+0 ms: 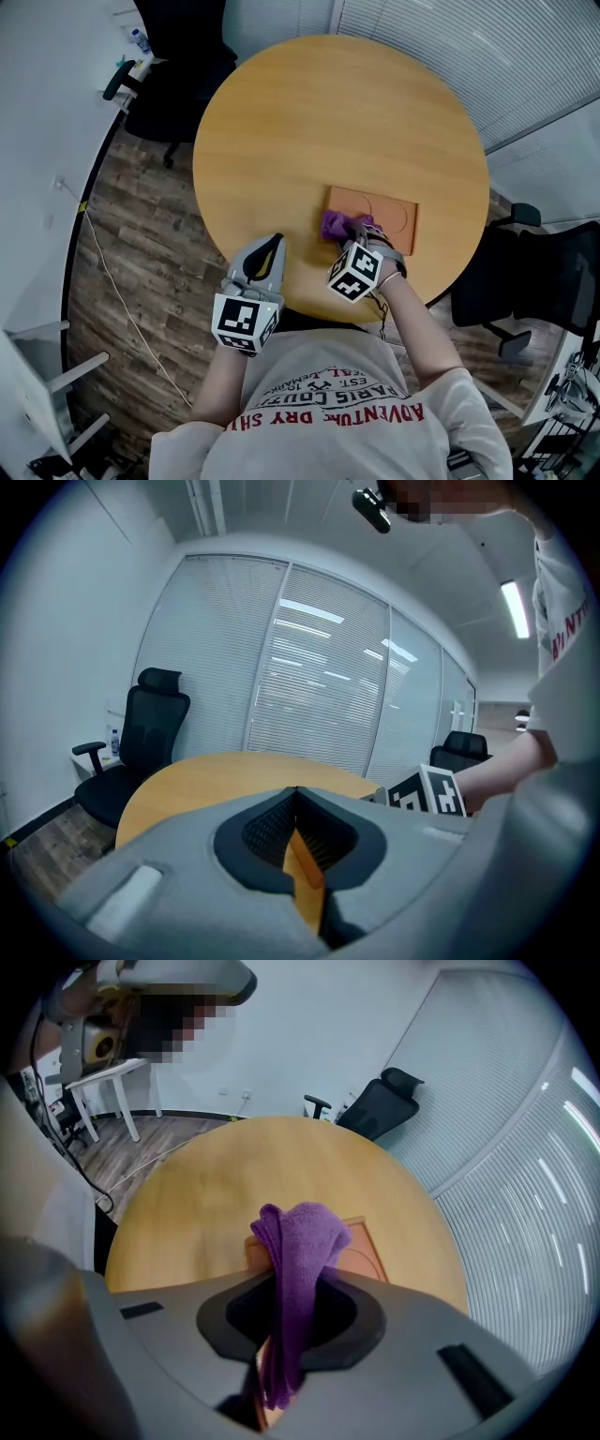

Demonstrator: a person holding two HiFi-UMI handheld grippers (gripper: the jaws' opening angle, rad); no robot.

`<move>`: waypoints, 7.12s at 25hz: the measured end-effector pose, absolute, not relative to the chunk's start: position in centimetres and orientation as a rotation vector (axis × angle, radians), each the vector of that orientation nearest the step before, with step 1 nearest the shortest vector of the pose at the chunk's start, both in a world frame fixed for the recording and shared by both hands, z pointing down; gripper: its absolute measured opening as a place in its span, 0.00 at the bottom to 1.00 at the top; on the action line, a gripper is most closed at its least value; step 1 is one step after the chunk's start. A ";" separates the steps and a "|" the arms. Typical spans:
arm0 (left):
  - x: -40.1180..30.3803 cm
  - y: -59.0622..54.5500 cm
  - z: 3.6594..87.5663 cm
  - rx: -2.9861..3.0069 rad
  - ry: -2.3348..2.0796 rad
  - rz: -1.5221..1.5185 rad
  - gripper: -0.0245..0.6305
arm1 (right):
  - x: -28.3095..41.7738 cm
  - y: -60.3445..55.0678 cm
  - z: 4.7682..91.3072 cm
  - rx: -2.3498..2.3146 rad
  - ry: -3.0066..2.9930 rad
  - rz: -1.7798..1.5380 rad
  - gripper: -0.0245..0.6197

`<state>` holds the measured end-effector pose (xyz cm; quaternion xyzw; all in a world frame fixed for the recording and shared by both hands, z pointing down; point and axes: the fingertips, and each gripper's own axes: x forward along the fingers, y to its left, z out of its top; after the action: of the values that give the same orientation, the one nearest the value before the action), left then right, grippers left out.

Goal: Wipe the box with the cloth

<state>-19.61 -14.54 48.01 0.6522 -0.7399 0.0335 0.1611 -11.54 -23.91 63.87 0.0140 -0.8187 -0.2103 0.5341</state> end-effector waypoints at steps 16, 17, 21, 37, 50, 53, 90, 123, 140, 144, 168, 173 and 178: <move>-16.2 -15.4 47.2 1.922 -2.079 0.097 0.05 | -6.2 -19.2 63.6 -0.030 -2.038 -0.089 0.14; -16.0 -15.8 47.0 1.929 -2.079 0.097 0.05 | -5.9 -19.9 63.1 -0.014 -2.050 -0.089 0.14; -15.1 -17.5 46.5 1.951 -2.080 0.094 0.05 | -5.0 -23.3 60.7 0.045 -2.084 -0.154 0.14; -14.6 -21.2 47.4 1.883 -2.102 0.163 0.05 | -8.1 -35.7 61.4 0.078 -1.984 -0.516 0.14; -16.1 -19.8 48.4 1.802 -2.138 0.155 0.05 | -8.9 -34.4 64.2 0.009 -1.947 -0.556 0.14; -16.2 -19.5 48.2 1.806 -2.141 0.155 0.05 | -8.5 -33.6 64.3 -0.004 -1.911 -0.581 0.14; -10.6 -20.6 47.2 2.043 -1.975 0.163 0.05 | -0.8 -23.3 61.9 -0.016 -2.094 -0.150 0.14; -10.4 -23.9 49.9 1.858 -2.029 0.181 0.05 | -0.3 -40.1 64.3 0.117 -1.931 -0.543 0.14; -9.7 -23.0 48.9 1.937 -1.997 0.193 0.05 | 1.7 -35.8 64.3 0.072 -1.929 -0.417 0.14; -9.8 -22.4 48.8 1.960 -1.983 0.198 0.05 | 2.3 -34.5 64.4 0.083 -1.923 -0.392 0.14; -7.5 -18.9 47.9 2.099 -1.877 0.185 0.05 | 8.1 -24.3 67.2 0.043 -1.810 -0.245 0.14; -7.7 -18.1 48.0 2.097 -1.872 0.189 0.05 | 8.6 -22.4 67.7 0.049 -1.818 -0.230 0.14; -7.7 -17.6 47.5 2.111 -1.883 0.183 0.05 | 6.9 -23.9 63.4 0.205 -1.888 -0.263 0.14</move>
<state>-7.68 -17.64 47.46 0.7359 -0.6564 0.0639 0.1531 6.95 -23.88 63.44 0.0873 -0.8059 -0.1124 0.5747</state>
